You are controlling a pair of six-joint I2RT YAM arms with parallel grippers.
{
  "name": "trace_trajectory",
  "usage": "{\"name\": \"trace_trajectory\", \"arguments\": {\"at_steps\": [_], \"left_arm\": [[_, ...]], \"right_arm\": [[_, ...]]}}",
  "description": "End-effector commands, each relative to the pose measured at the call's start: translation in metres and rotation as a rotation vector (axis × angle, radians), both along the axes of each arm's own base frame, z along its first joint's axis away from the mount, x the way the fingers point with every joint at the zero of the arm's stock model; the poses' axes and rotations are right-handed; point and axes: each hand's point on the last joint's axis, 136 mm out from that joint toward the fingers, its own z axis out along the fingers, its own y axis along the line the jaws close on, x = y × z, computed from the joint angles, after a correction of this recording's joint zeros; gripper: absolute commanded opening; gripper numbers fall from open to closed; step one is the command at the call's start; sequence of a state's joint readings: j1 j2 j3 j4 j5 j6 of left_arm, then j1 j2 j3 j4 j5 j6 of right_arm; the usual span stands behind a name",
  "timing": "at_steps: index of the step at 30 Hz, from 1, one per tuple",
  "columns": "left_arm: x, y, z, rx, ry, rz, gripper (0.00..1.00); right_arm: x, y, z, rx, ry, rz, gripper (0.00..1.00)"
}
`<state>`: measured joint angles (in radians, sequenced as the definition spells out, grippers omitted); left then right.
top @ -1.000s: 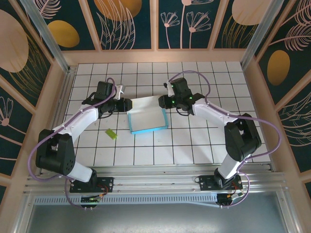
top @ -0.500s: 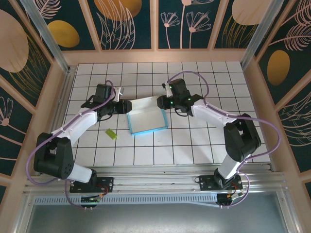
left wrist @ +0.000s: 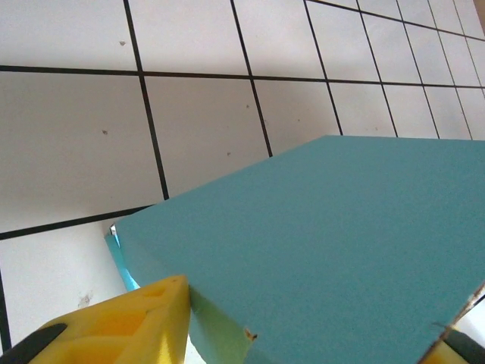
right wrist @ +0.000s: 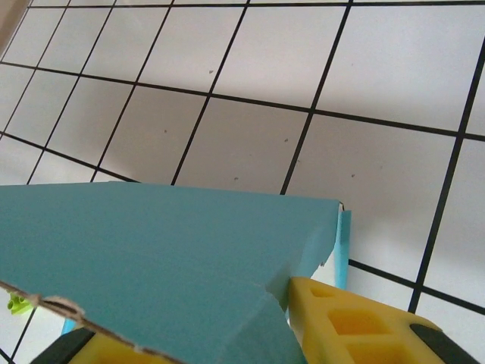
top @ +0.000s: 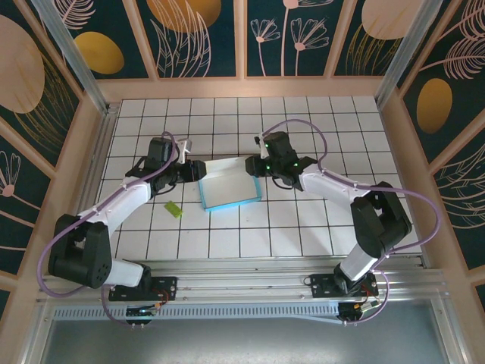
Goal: Fold the paper box
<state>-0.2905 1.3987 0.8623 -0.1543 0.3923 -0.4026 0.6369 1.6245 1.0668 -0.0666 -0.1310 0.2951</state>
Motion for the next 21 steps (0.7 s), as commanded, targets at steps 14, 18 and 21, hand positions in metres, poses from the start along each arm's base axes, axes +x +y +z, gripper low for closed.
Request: {"name": "trace_trajectory", "arguments": {"at_steps": [14, 18, 21], "left_arm": [[-0.039, -0.01, -0.023, -0.108, 0.075, 0.013, 0.43], [-0.046, -0.007, -0.028, -0.114, 0.079, 0.033, 0.43], [-0.051, -0.005, -0.028, -0.119, 0.076, 0.039, 0.43]], "right_arm": [[-0.038, 0.013, -0.011, 0.03, 0.016, 0.047, 0.33], [-0.044, 0.014, -0.013, 0.039, 0.014, 0.048, 0.33], [-0.048, 0.013, -0.014, 0.038, 0.013, 0.046, 0.33]]}}
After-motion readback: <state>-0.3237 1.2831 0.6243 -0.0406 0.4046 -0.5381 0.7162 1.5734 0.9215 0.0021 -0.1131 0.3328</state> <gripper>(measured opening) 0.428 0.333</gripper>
